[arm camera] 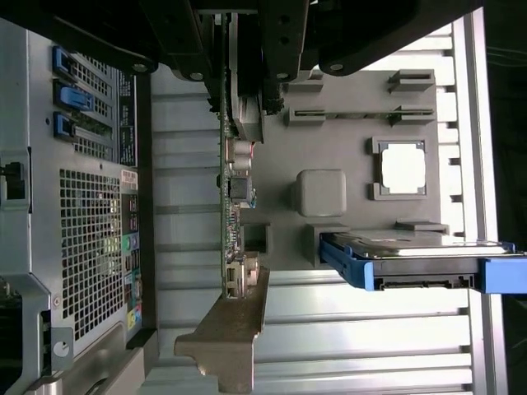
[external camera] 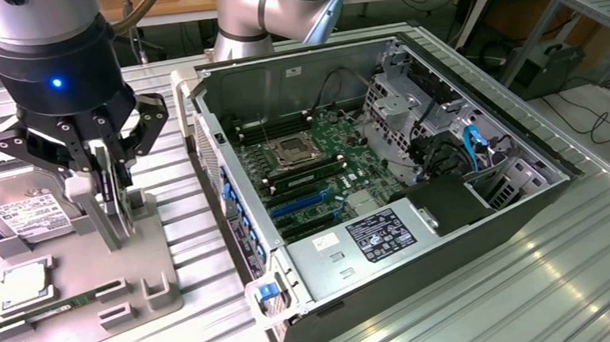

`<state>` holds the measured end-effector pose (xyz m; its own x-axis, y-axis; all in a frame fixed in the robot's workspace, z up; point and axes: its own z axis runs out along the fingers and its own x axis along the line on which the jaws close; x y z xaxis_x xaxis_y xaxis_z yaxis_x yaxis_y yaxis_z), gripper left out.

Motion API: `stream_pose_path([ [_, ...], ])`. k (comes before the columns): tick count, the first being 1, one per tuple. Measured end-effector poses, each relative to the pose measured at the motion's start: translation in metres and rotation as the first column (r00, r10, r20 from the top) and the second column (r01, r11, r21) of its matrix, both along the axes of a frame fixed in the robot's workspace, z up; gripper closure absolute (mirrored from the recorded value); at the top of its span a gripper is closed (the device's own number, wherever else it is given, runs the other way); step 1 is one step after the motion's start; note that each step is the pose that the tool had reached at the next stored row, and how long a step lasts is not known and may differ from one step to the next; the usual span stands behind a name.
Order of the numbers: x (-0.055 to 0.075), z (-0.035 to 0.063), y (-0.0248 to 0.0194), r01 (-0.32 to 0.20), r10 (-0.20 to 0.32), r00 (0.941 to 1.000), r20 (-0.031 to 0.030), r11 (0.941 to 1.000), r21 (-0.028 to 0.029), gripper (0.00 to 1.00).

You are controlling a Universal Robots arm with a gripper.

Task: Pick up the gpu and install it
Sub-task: 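Pick up the gpu and move the gpu toward the slot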

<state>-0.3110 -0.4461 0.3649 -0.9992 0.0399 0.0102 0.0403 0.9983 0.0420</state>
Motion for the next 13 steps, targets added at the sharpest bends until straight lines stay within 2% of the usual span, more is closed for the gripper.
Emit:
stream_pose_path([
  [13, 0.000, 0.0123, 0.0000, 0.000, 0.000, 1.0000, -0.0001, 1.0000, 0.0011, 0.72],
])
